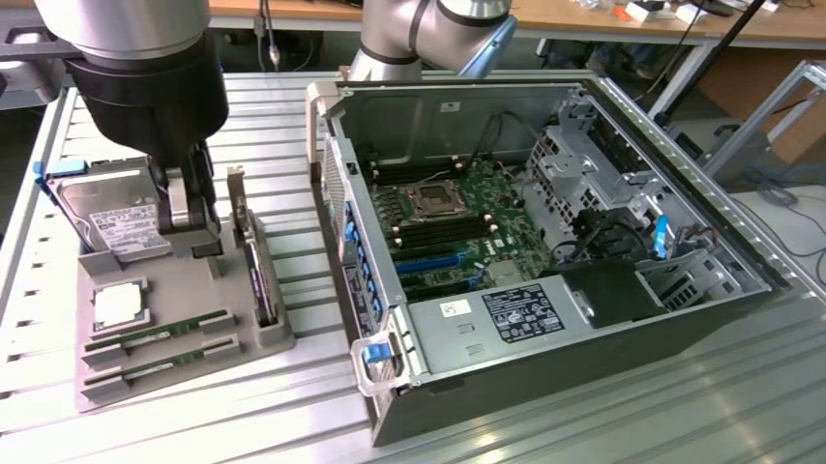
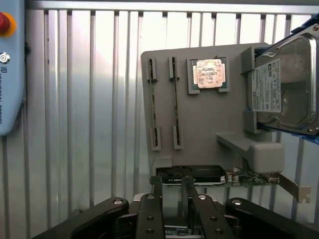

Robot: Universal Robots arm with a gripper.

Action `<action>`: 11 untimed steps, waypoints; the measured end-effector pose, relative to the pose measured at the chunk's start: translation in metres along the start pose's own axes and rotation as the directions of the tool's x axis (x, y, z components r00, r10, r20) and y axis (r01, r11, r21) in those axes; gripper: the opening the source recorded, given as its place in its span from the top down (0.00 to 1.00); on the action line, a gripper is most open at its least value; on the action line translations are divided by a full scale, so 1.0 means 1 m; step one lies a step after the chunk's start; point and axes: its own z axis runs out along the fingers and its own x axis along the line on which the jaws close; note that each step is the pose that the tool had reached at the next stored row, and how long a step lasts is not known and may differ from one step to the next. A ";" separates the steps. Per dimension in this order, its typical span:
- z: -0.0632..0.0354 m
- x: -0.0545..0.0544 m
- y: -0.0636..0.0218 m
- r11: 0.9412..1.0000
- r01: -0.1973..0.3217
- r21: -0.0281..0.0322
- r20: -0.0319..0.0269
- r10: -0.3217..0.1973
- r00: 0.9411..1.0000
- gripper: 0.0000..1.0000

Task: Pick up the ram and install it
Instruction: 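Pick up the ram and move it above insertion slot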

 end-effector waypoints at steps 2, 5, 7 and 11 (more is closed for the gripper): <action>0.0016 0.000 0.0000 1.000 0.000 0.000 0.000 0.000 1.000 0.70; 0.0044 0.000 0.0001 1.000 0.000 0.000 0.000 0.000 1.000 0.70; 0.0062 0.000 0.0001 1.000 0.000 0.000 0.000 0.000 1.000 0.70; 0.0086 0.000 0.0001 1.000 0.000 0.000 0.000 0.000 1.000 0.70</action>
